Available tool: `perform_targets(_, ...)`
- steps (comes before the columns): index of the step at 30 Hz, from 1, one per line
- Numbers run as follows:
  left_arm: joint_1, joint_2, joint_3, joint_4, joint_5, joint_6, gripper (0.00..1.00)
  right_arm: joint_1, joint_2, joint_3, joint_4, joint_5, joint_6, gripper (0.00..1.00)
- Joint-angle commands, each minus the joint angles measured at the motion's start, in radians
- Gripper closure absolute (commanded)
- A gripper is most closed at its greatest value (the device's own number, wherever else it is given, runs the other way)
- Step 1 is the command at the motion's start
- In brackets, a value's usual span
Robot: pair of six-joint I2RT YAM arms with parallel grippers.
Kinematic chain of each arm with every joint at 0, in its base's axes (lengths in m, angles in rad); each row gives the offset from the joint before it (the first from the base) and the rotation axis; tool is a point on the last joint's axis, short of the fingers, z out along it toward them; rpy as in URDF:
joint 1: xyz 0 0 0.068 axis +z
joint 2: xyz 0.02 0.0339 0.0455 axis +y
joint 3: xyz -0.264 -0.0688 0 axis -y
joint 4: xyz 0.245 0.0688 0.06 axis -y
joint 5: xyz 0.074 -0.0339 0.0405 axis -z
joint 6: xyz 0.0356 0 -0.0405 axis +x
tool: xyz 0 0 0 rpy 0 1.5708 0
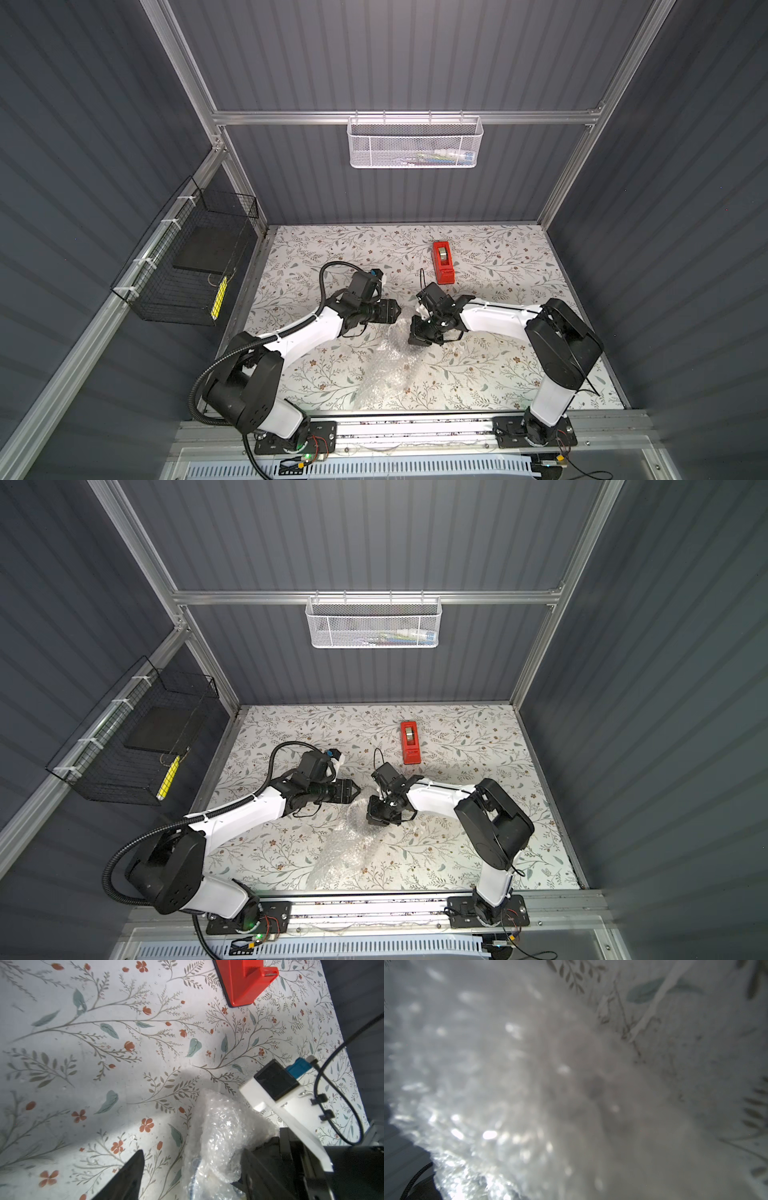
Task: Wrap bowls in bubble wrap
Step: Wrap the bubble wrap at the center of the board.
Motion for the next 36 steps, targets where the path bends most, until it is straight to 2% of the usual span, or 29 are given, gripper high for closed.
perform_targets(1,0.0,0.041,0.002,0.036,0.078,0.011,0.28,0.016,0.041,-0.014,-0.09,0.016,-0.009,1.0)
perform_targets(9,-0.001,0.085,-0.021,0.076,0.099,0.014,0.31,0.016,0.045,-0.011,-0.091,0.015,0.001,1.0)
perform_targets(16,-0.001,0.151,-0.043,0.114,0.097,0.007,0.39,0.016,0.041,-0.012,-0.063,0.016,0.005,1.0)
perform_targets(24,-0.004,0.177,-0.072,0.124,0.096,0.004,0.54,0.014,0.028,-0.019,-0.051,0.025,0.015,1.0)
perform_targets(36,-0.004,0.142,-0.115,0.106,0.112,0.011,0.55,0.014,0.033,-0.016,-0.04,0.028,0.017,1.0)
